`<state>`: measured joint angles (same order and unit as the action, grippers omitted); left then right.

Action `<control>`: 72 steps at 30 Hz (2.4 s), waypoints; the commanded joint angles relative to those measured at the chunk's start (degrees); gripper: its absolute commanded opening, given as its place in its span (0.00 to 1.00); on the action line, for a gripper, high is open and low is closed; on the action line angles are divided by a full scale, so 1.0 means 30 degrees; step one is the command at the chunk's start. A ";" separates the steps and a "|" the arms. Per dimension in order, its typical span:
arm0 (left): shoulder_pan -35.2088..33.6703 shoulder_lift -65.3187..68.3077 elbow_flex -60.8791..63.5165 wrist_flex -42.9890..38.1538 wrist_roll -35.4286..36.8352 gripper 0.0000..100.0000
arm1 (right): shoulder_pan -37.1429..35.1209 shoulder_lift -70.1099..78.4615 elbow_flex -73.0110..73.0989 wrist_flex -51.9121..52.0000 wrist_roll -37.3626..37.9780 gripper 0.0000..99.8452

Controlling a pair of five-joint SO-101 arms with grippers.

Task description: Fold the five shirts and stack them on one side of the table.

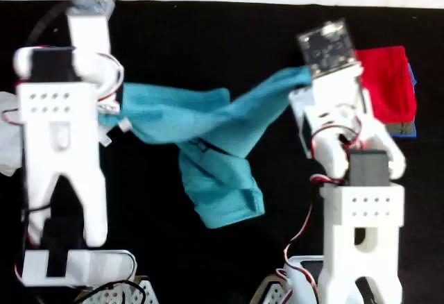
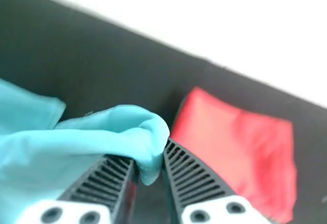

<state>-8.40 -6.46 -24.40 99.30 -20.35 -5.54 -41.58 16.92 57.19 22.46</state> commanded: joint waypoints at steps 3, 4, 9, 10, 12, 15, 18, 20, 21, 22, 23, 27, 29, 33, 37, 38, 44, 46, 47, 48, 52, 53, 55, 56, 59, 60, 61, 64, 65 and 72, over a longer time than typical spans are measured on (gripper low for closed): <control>0.0190 -0.2476 -0.4674 0.0381 0.1495 0.01 | 0.0982 -0.0308 -0.5084 -0.0542 0.0176 0.01; 0.0220 -0.2799 -0.5084 0.0381 0.1700 0.01 | 0.1128 -0.0308 -0.5729 -0.0542 0.0176 0.01; 0.0278 -0.4205 -0.6403 0.0352 0.2081 0.01 | 0.2154 -0.0308 -0.8484 -0.0513 0.0176 0.01; 0.0278 -0.4410 -0.6520 0.0352 0.2081 0.01 | 0.2300 -0.0337 -0.8835 -0.0513 0.0176 0.01; 0.0278 -0.4762 -0.6696 0.0322 0.2139 0.01 | 0.2564 -0.0396 -0.9451 -0.0484 0.0176 0.01; 0.0278 -0.5348 -0.7136 0.0293 0.2344 0.01 | 0.2652 -0.0513 -1.0300 -0.0484 0.0176 0.01; 0.0278 -0.5934 -0.7663 0.0293 0.2344 0.01 | 0.2652 -0.0513 -1.1267 -0.0484 0.0176 0.01; 0.0220 -0.6286 -0.7663 0.0322 0.2315 0.01 | 0.2652 -0.0513 -1.2029 -0.0484 0.0176 0.01; 0.0190 -0.6374 -0.7663 0.0352 0.2315 0.01 | 0.2652 -0.0542 -1.2469 -0.0484 0.0176 0.01; 0.0190 -0.6403 -0.7634 0.0381 0.2315 0.01 | 0.2652 -0.0542 -1.2967 -0.0484 0.0176 0.01; 0.0190 -0.6374 -0.7604 0.0381 0.2315 0.01 | 0.2652 -0.0542 -1.3465 -0.0484 0.0176 0.01; 0.0190 -0.6227 -0.6139 0.0381 0.2315 0.01 | 0.2652 -0.0542 -1.5136 -0.0454 0.0176 0.01; 0.0190 -0.6286 -0.5231 0.0264 0.2315 0.01 | 0.2652 -0.0542 -1.5516 -0.0220 0.0176 0.01; 0.0190 -0.6784 -0.5231 0.0293 0.2315 0.01 | 0.2652 -0.0630 -1.5810 0.1245 0.0176 0.01; 0.0190 -0.8630 -0.5436 0.0264 0.2315 0.01 | 0.2652 -0.1392 -1.6190 0.2095 0.0176 0.01; 0.0190 -0.9158 -0.5436 0.0264 0.2315 0.01 | 0.2652 -0.1714 -1.6190 0.2154 0.0176 0.01; 0.0161 -1.1853 -0.5377 0.0322 0.2315 0.01 | 0.2681 -0.3619 -1.6103 0.2212 0.0176 0.01; 0.0161 -1.2322 -0.5377 0.0322 0.2315 0.01 | 0.2681 -0.3971 -1.6132 0.2212 0.0176 0.01; 0.0161 -1.2440 -0.5348 0.0352 0.2315 0.01 | 0.2740 -0.4059 -1.6103 0.2125 0.0176 0.01; 0.0161 -1.2440 -0.5319 0.0381 0.2315 0.01 | 0.2945 -0.4029 -1.6103 0.2095 0.0176 0.01; 0.0161 -1.2440 -0.3092 0.0234 0.2286 0.01 | 0.3560 -0.2828 -1.6015 0.2095 0.0147 0.01; 0.0161 -1.2410 -0.1919 0.0234 0.2227 0.01 | 0.3560 -0.2242 -1.6015 0.2095 0.0117 0.01; -0.0044 -1.2410 0.0982 -0.0205 0.2198 0.01 | 0.3560 -0.0747 -1.5985 0.2183 0.0088 0.01; -0.0454 -1.2410 0.2505 -0.0674 0.2198 0.01 | 0.3560 0.0103 -1.5985 0.2242 0.0059 0.01; -0.1597 -1.2410 0.6813 -0.2842 0.2198 0.01 | 0.2593 0.2974 -1.5458 0.2154 0.0088 0.01; -0.1919 -1.2410 0.8015 -0.3692 0.2198 0.01 | 0.2007 0.3883 -1.5165 0.2154 0.0147 0.01; -0.2242 -1.2410 0.9128 -0.4542 0.2198 0.01 | 0.1509 0.4762 -1.4755 0.2183 0.0147 0.01; -0.2857 -1.1941 1.1560 -0.7033 0.2168 0.01 | 0.0073 0.7311 -1.3788 0.1919 0.0147 0.01; -0.2945 -1.1355 1.1941 -0.7736 0.2168 0.01 | -0.0308 0.8190 -1.3641 0.1597 0.0147 0.01; -0.2945 -0.2769 0.6549 -0.9641 0.2168 0.01 | -0.0601 1.3641 -1.4256 -0.1538 0.0147 0.01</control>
<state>-16.31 -25.19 5.85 72.22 -13.49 -7.21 -4.31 -24.04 56.66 22.55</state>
